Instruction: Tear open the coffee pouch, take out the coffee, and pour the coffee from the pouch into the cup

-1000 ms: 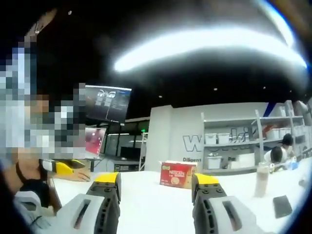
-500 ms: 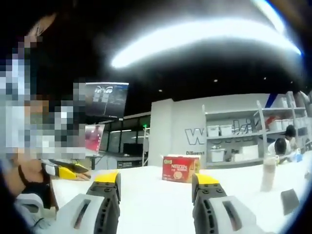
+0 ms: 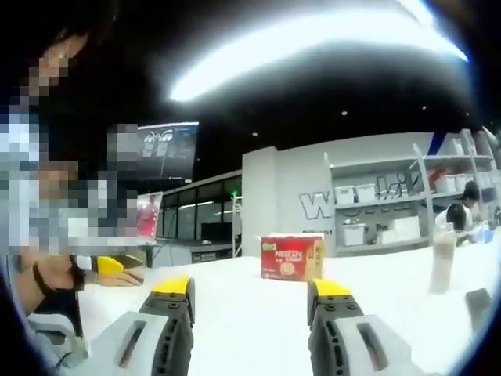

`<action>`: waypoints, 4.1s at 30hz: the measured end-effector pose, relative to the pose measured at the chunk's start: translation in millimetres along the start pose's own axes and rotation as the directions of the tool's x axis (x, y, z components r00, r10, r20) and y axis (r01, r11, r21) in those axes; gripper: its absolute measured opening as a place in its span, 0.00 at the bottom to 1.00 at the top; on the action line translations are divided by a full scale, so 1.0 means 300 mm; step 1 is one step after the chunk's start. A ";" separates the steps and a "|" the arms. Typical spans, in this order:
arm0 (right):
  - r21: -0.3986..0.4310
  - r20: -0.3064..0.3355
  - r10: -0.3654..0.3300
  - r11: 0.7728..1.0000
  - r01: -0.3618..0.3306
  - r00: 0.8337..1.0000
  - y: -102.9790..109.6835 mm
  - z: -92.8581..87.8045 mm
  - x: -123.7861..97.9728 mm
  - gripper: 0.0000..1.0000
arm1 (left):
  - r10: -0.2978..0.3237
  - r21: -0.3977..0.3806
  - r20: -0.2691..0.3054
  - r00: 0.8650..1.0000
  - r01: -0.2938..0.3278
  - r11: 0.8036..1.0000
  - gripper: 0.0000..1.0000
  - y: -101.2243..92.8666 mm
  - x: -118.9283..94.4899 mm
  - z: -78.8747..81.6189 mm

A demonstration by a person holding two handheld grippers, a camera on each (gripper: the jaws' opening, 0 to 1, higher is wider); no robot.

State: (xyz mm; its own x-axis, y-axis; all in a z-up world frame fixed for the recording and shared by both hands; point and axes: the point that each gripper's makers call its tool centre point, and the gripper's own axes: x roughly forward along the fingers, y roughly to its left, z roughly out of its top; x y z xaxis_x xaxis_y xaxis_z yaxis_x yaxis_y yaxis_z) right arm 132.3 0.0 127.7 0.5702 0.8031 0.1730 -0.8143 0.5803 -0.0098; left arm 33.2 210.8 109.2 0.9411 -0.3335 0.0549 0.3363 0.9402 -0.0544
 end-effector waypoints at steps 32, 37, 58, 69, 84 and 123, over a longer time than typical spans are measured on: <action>-0.043 -0.021 -0.094 0.995 0.093 0.995 -0.058 -0.013 -0.013 0.56 | -0.156 0.122 0.007 0.988 0.154 0.981 0.55 0.014 0.210 0.171; -0.081 -0.024 -0.092 0.993 0.090 0.995 -0.039 0.007 0.004 0.56 | -0.140 0.099 0.021 0.990 0.138 0.986 0.55 0.042 0.170 0.169; -0.124 -0.023 -0.053 0.991 0.050 0.998 0.076 -0.004 -0.014 0.56 | -0.078 0.103 0.066 0.995 0.071 0.992 0.52 0.029 -0.017 0.206; -0.166 -0.005 -0.039 0.985 0.038 0.999 0.112 0.037 -0.027 0.56 | -0.082 0.125 0.093 0.992 0.070 0.990 0.52 -0.001 -0.048 0.244; -0.175 -0.010 -0.037 0.984 0.034 0.999 0.117 0.035 -0.015 0.55 | -0.070 0.127 0.107 0.992 0.056 0.990 0.51 0.017 -0.064 0.261; -0.382 -0.096 -0.024 0.924 -0.015 0.995 0.042 0.138 0.092 0.55 | -0.085 0.151 0.097 0.992 0.070 0.986 0.50 -0.018 -0.052 0.260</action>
State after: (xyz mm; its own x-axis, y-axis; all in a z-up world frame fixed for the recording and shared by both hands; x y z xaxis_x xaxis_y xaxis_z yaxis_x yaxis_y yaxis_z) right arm 133.4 23.9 173.2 0.5971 0.7984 0.0778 -0.7195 0.5759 -0.3883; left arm 14.0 216.2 186.5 0.9015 -0.4038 0.1557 0.3921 0.9144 0.1007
